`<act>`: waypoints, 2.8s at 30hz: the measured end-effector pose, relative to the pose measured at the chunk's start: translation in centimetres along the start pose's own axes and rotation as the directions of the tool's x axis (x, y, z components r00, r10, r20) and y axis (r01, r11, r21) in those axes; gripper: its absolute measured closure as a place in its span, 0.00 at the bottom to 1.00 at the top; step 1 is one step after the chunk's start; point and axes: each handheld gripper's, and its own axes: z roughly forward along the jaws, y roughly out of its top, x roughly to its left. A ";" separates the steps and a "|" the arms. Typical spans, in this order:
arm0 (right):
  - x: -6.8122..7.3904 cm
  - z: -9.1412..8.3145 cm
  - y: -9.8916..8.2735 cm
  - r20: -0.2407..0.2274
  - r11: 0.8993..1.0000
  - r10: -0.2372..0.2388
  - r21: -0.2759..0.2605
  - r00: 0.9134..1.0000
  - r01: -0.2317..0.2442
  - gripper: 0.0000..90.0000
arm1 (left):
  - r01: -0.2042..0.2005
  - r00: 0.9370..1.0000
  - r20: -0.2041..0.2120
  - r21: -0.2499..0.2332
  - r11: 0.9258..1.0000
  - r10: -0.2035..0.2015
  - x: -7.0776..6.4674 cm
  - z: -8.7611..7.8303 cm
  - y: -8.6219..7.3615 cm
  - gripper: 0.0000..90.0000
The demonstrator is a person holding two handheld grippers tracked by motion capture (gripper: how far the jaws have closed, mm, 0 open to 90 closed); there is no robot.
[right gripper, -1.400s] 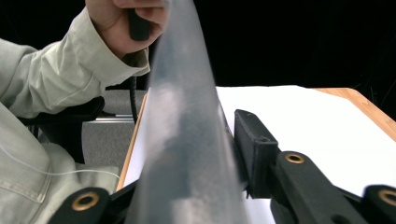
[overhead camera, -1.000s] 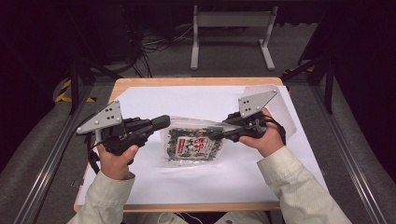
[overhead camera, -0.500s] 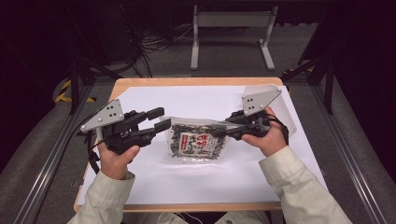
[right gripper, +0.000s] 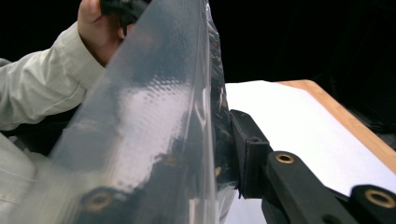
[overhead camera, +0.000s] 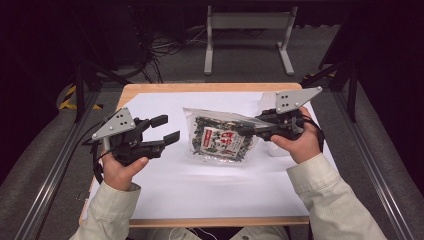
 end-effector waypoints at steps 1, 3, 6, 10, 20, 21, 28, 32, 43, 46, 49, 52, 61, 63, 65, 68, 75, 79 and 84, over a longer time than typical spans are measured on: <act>-0.1 -0.4 0.1 0.014 1.000 0.004 0.001 1.000 -0.004 0.85 | 0.002 1.000 -0.005 0.004 1.000 -0.002 0.1 0.0 -0.2 0.41; -0.2 -0.8 0.3 0.031 1.000 0.010 0.002 0.999 -0.010 0.85 | 0.008 1.000 -0.023 0.004 1.000 -0.008 0.5 0.1 -0.6 0.40; -0.4 -1.7 0.6 0.066 1.000 0.021 0.004 0.998 -0.021 0.85 | 0.016 0.999 -0.046 0.013 1.000 -0.015 1.1 0.4 -1.3 0.39; -0.9 -2.8 1.0 0.109 0.998 0.056 0.002 0.992 -0.057 0.85 | 0.016 0.997 -0.078 0.043 0.999 -0.012 1.9 0.9 -2.3 0.37; -2.6 -5.4 1.8 0.217 0.992 0.125 -0.003 0.968 -0.127 0.85 | 0.100 0.988 -0.126 0.083 0.992 -0.089 5.2 2.0 -5.5 0.35; -2.8 -5.6 2.0 0.231 0.992 0.125 0.000 0.965 -0.129 0.85 | 0.123 0.984 -0.139 0.100 0.987 -0.108 5.7 2.2 -6.0 0.35; -3.9 -6.7 2.4 0.297 0.989 0.134 0.013 0.945 -0.145 0.85 | 0.151 0.978 -0.166 0.156 0.976 -0.124 7.3 3.0 -7.8 0.34; -4.6 -7.3 2.5 0.329 0.988 0.141 0.011 0.934 -0.153 0.85 | 0.165 0.979 -0.146 0.164 0.973 -0.141 7.8 3.2 -8.5 0.35; -6.6 -9.0 2.3 0.417 0.987 0.143 0.013 0.898 -0.163 0.85 | 0.134 0.984 -0.142 0.206 0.969 -0.106 8.6 4.1 -10.0 0.19; -7.2 -9.5 2.2 0.439 0.986 0.142 0.020 0.887 -0.167 0.85 | 0.137 0.984 -0.143 0.204 0.969 -0.109 8.8 4.1 -10.2 0.17; -7.7 -9.9 1.9 0.461 0.985 0.139 0.022 0.877 -0.168 0.85 | 0.144 0.983 -0.140 0.208 0.967 -0.117 8.9 4.1 -10.3 0.17; -8.3 -10.2 1.5 0.483 0.984 0.141 0.027 0.864 -0.175 0.85 | 0.151 0.983 -0.139 0.207 0.967 -0.124 8.8 4.1 -10.3 0.17; -8.9 -11.5 0.8 0.526 0.982 0.144 0.028 0.838 -0.187 0.85 | 0.149 0.984 -0.133 0.213 0.966 -0.123 8.8 4.1 -10.2 0.18; -9.0 -11.8 0.7 0.537 0.981 0.143 0.034 0.831 -0.191 0.85 | 0.149 0.984 -0.132 0.213 0.966 -0.123 8.7 4.1 -10.2 0.18; -9.0 -12.0 0.5 0.547 0.981 0.140 0.038 0.825 -0.192 0.85 | 0.149 0.984 -0.133 0.214 0.965 -0.122 8.7 4.1 -10.2 0.18; -9.1 -12.3 0.4 0.561 0.981 0.137 0.041 0.816 -0.192 0.85 | 0.155 0.983 -0.132 0.216 0.964 -0.128 8.7 4.1 -10.2 0.18; -9.2 -12.9 0.3 0.590 0.980 0.129 0.047 0.797 -0.194 0.85 | 0.151 0.983 -0.133 0.218 0.964 -0.125 8.7 4.2 -10.2 0.18; -9.2 -13.1 0.2 0.604 0.979 0.122 0.056 0.787 -0.195 0.85 | 0.154 0.983 -0.133 0.216 0.964 -0.127 8.7 4.1 -10.2 0.18; -9.3 -13.1 -0.2 0.614 0.977 0.124 0.061 0.779 -0.203 0.85 | 0.157 0.982 -0.133 0.219 0.963 -0.130 8.8 4.1 -10.2 0.18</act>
